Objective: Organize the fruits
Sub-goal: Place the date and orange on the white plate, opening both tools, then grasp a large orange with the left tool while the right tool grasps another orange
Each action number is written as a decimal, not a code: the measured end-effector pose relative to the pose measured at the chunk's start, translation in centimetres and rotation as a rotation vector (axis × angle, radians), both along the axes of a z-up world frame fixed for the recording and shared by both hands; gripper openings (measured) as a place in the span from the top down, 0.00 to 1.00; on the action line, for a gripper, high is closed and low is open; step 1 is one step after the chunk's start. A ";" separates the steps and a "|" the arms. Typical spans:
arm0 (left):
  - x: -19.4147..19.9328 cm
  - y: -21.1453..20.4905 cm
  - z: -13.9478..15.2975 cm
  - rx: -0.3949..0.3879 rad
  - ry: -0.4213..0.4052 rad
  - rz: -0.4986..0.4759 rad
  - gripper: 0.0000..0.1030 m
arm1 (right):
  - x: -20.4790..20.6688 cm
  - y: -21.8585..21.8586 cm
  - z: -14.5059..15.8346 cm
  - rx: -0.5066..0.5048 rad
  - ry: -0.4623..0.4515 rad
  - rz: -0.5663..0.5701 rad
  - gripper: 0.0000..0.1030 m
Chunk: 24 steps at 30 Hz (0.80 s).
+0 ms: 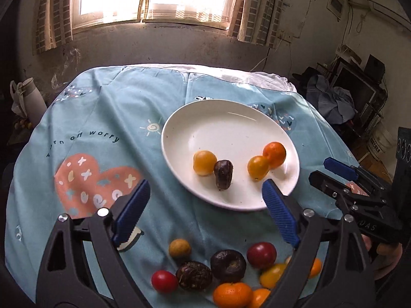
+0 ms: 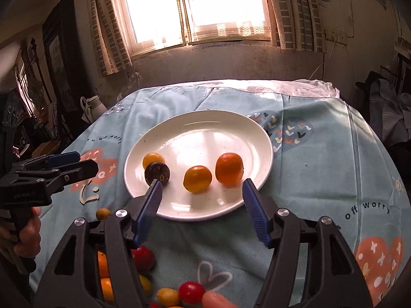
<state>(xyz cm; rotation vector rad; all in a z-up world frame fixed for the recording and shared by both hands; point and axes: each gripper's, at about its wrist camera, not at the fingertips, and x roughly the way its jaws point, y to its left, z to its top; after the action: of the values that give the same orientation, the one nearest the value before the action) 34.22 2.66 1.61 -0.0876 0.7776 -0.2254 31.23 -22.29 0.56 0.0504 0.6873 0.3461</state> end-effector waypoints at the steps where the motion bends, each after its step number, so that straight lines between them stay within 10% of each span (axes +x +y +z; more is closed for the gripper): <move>1: -1.4 0.4 -0.2 0.005 -0.005 0.021 0.09 | -1.1 -0.2 -0.1 -0.005 -0.005 0.000 0.37; 10: -10.6 1.5 -5.6 0.008 0.021 0.075 0.06 | -8.5 -1.7 -4.6 0.014 0.116 0.035 0.37; 24: -11.9 0.7 -5.9 -0.005 0.015 0.019 0.06 | -9.4 -0.9 -7.0 0.002 0.218 0.088 0.48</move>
<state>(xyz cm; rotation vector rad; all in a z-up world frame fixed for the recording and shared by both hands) 22.32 3.41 -4.25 -0.1012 0.7911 -0.2091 21.84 -23.23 -6.44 0.0604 0.9064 0.4300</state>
